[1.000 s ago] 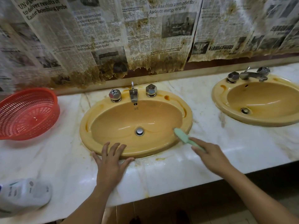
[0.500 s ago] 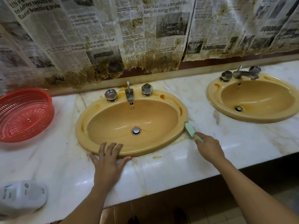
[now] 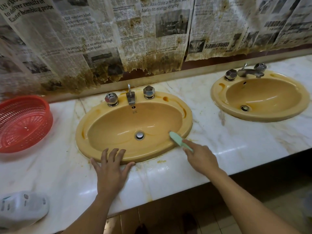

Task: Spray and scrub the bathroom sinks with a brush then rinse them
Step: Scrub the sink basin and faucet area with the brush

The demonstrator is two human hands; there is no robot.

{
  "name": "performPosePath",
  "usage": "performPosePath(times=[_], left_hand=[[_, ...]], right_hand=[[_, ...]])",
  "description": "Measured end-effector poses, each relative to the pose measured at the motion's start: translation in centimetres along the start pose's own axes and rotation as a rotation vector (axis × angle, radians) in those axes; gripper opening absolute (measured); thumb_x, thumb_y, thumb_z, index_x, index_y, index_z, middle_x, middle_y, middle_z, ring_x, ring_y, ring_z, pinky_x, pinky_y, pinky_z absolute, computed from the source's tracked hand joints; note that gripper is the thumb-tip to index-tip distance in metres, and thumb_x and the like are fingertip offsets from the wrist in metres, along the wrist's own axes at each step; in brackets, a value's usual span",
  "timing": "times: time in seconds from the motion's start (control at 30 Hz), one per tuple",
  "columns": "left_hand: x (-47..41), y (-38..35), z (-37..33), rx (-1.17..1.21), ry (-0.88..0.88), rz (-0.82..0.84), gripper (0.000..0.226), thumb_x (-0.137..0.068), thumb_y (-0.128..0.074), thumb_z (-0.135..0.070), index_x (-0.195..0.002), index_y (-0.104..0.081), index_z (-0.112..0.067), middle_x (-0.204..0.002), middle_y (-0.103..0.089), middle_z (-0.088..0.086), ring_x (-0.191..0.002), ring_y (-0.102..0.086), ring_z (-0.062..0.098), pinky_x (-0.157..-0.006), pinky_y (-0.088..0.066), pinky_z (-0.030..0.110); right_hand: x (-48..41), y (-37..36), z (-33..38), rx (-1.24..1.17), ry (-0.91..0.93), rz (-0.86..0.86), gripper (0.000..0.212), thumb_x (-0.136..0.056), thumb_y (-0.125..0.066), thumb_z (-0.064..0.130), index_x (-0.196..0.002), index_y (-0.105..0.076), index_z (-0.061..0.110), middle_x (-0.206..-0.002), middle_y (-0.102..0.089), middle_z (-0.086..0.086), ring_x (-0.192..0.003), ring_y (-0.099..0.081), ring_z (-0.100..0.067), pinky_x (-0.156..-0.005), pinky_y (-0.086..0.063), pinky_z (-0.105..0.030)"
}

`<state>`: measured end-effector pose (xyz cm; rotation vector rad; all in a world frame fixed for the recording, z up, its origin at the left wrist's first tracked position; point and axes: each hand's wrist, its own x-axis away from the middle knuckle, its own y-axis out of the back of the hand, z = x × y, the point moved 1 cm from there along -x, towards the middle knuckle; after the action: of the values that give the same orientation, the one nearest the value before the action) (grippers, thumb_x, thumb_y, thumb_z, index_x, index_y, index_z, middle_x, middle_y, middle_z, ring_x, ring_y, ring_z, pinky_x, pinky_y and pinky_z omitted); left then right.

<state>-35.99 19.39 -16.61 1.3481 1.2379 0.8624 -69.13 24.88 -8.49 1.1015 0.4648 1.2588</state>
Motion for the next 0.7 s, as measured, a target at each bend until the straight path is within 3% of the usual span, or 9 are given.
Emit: performPosePath(times=[0.13,0.3,0.5,0.6,0.7], left_hand=[[0.1,0.0,0.0,0.007,-0.014,-0.017,0.068,-0.091,-0.039,-0.074,-0.138,-0.060,-0.029,-0.142,-0.058,-0.001,-0.145,-0.036,0.034,-0.115,-0.016,0.073],[0.0,0.2,-0.1,0.004,-0.027,-0.028,0.068,-0.092,-0.038,-0.073,-0.136,-0.062,-0.026,-0.139,-0.060,0.002,-0.142,-0.038,0.037,-0.117,-0.018,0.068],[-0.1,0.2,0.1,0.017,-0.015,-0.013,0.066,-0.091,-0.042,-0.073,-0.136,-0.062,-0.028,-0.139,-0.060,0.000,-0.143,-0.038,0.035,-0.118,-0.016,0.066],[-0.1,0.1,0.0,0.025,-0.021,-0.020,0.066,-0.090,-0.042,-0.073,-0.135,-0.063,-0.028,-0.138,-0.060,-0.001,-0.142,-0.039,0.035,-0.119,-0.016,0.066],[-0.2,0.0,0.2,0.037,-0.027,-0.035,0.066,-0.090,-0.044,-0.073,-0.134,-0.063,-0.028,-0.136,-0.061,0.000,-0.141,-0.040,0.035,-0.119,-0.016,0.066]], right_hand=[[-2.4,2.2,-0.7,-0.048,-0.065,-0.035,0.043,-0.103,-0.047,0.044,-0.146,-0.052,0.040,-0.113,-0.069,-0.004,-0.094,-0.064,-0.025,-0.083,-0.057,-0.044],[1.8,-0.3,1.6,0.051,0.067,0.136,0.044,-0.104,-0.043,0.048,-0.148,-0.041,0.052,-0.116,-0.067,-0.005,-0.101,-0.064,-0.028,-0.081,-0.052,-0.039],[-1.5,1.5,-1.7,-0.065,-0.068,-0.010,0.042,-0.103,-0.046,0.044,-0.145,-0.051,0.046,-0.112,-0.068,-0.001,-0.089,-0.064,-0.021,-0.082,-0.057,-0.043],[-2.8,2.8,-3.7,-0.167,-0.185,-0.055,0.041,-0.105,-0.047,0.038,-0.144,-0.056,0.035,-0.123,-0.066,-0.007,-0.102,-0.061,-0.027,-0.090,-0.055,-0.045],[-1.1,1.4,-3.0,-0.261,-0.185,-0.022,0.042,-0.105,-0.048,0.039,-0.147,-0.053,0.033,-0.133,-0.063,-0.007,-0.115,-0.059,-0.028,-0.100,-0.051,-0.045]])
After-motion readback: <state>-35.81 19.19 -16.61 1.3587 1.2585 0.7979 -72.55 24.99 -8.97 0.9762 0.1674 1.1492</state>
